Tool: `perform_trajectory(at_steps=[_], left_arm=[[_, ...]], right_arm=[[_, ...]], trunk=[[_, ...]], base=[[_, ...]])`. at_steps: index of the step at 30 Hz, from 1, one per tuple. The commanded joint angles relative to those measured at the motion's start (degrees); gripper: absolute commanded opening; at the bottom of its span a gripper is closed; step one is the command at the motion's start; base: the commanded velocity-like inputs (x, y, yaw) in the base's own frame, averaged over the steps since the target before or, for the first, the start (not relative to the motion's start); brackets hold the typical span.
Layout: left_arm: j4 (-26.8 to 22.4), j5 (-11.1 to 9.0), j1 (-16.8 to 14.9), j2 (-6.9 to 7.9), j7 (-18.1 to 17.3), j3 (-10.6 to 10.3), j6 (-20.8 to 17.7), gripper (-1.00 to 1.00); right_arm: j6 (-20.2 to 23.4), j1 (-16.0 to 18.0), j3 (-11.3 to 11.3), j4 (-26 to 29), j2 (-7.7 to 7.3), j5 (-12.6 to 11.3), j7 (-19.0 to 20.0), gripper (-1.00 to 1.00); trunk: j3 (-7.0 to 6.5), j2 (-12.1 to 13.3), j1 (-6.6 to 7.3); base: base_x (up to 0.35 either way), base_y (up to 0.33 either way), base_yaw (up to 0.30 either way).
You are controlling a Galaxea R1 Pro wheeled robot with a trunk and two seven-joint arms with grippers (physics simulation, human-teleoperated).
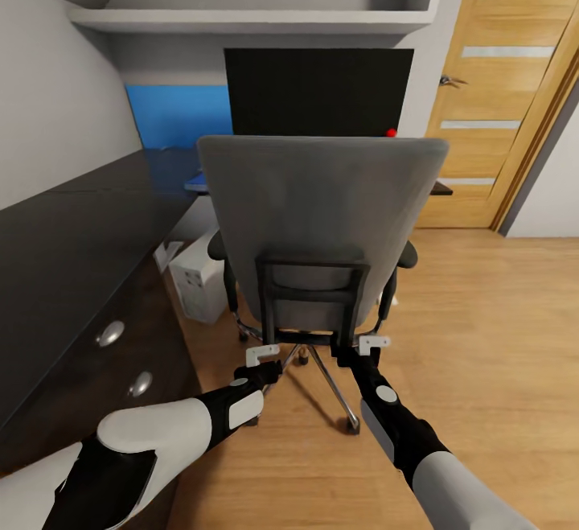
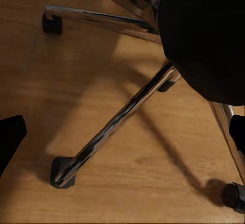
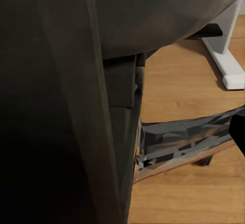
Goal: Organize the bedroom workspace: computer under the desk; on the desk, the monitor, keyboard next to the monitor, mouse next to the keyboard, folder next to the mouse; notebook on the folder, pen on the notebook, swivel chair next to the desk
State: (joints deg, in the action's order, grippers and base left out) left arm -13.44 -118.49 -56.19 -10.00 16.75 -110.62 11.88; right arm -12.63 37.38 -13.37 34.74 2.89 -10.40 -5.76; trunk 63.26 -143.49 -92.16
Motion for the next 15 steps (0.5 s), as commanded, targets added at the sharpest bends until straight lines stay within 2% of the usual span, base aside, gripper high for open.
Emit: perform_trajectory(at_steps=[1, 15], left_arm=[[-0.1, -0.4, -0.1, 0.00, 0.3, -0.2, 0.3, 1.00], [-0.1, -0.5, -0.1, 0.00, 0.4, -0.2, 0.3, 1.00]], right_arm=[[-0.3, 0.1, -0.3, 0.0, -0.07, -0.7, -0.4, 1.00], [-0.3, 0.1, -0.3, -0.1, -0.07, -0.7, -0.5, 1.00]], trunk=[[0.05, 0.0, -0.03], [0.05, 0.0, -0.03]], base=[[0.331, 0.000, 0.000], [0.331, 0.000, 0.000]])
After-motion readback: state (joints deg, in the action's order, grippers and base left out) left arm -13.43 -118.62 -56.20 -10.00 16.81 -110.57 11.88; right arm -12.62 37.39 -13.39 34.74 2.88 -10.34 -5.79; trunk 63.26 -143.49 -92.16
